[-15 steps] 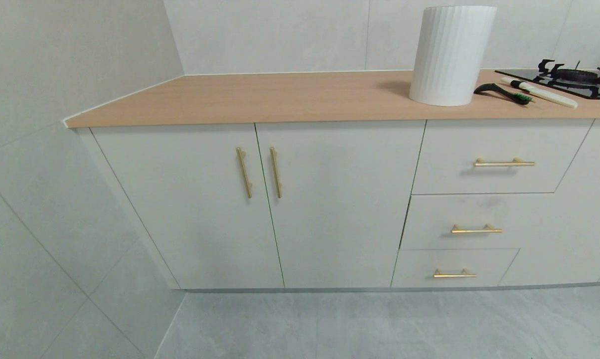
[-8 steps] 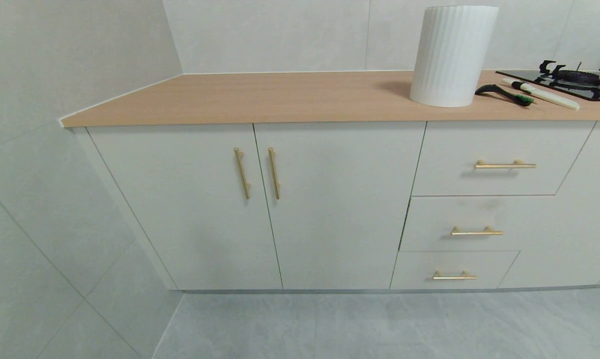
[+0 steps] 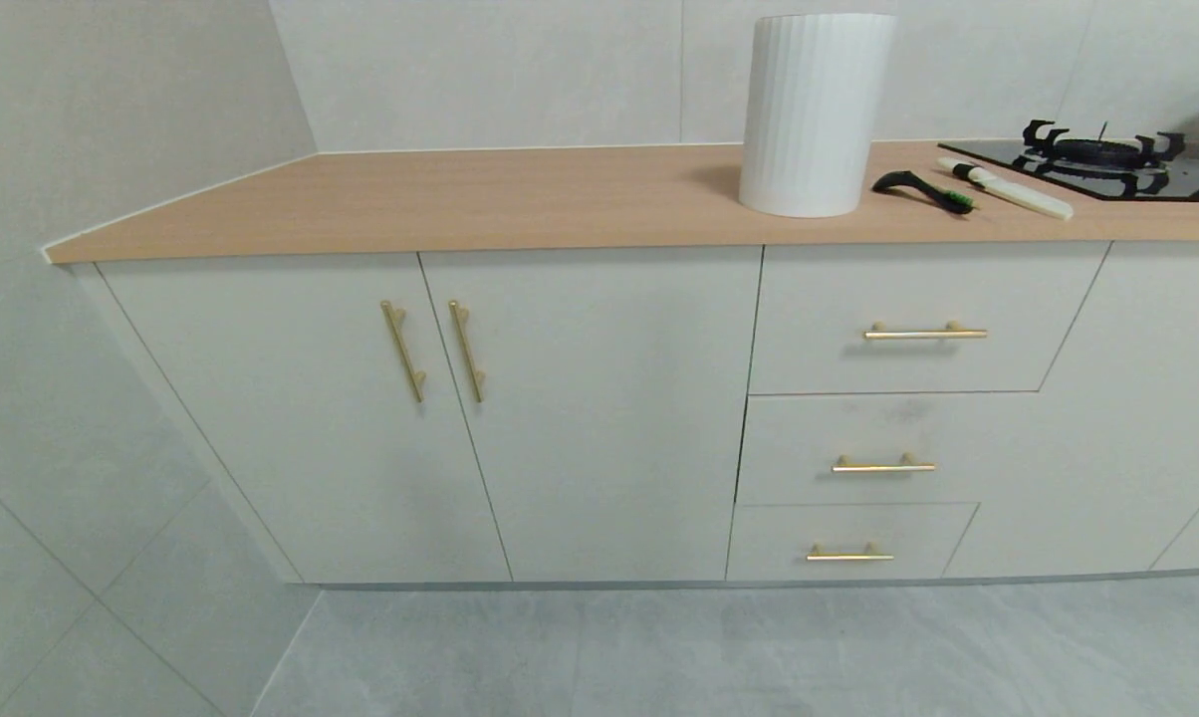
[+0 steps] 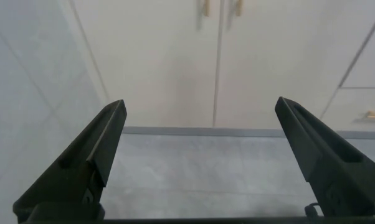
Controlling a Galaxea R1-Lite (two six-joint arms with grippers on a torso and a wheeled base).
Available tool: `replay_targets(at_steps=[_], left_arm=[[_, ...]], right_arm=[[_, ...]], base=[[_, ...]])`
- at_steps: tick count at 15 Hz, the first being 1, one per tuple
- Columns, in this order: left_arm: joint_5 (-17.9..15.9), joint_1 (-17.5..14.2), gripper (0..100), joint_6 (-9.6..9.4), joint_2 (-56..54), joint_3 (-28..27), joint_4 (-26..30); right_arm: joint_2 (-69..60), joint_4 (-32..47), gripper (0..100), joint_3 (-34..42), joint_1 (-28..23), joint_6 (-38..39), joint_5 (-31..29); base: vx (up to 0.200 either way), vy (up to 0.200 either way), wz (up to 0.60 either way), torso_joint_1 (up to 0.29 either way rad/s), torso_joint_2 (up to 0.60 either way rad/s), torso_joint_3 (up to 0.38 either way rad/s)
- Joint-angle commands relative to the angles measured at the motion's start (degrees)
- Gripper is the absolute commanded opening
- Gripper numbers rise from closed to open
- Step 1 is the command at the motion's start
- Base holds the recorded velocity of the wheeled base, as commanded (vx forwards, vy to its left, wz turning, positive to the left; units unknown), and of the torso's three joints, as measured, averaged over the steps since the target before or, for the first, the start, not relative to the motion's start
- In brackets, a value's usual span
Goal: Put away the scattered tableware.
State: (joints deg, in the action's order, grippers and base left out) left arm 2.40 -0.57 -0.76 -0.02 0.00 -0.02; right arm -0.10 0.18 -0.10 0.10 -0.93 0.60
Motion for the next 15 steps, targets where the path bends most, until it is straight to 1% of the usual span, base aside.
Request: replay_targets(at_steps=[1,2,8,15], left_arm=[[0.06,-0.04,100,0.76,0.02,0.00,-0.06],[0.15,-0.04,100,1.28,0.02,0.00,-0.06],[0.06,-0.04,100,1.20,0.02,0.00,-0.06],[0.06,0.05,100,1.20,0.02,0.00,0.02]], right_arm=[[0.19,-0.01,100,0.01,-0.01,-0.04,0.02],[0.19,-0.01,100,0.01,-0.01,-0.04,0.02],[0.19,-0.01,100,0.01,-0.01,-0.04,0.02],[0.19,-0.01,100,0.01,-0.01,-0.04,0.02]], base=[[0.000,0.000,0.00,0.000,0.00,0.000],[0.000,0.000,0.00,0.000,0.00,0.000],[0.000,0.000,0.00,0.000,0.00,0.000],[0.200,0.000,0.00,-0.001,0.00,0.004]])
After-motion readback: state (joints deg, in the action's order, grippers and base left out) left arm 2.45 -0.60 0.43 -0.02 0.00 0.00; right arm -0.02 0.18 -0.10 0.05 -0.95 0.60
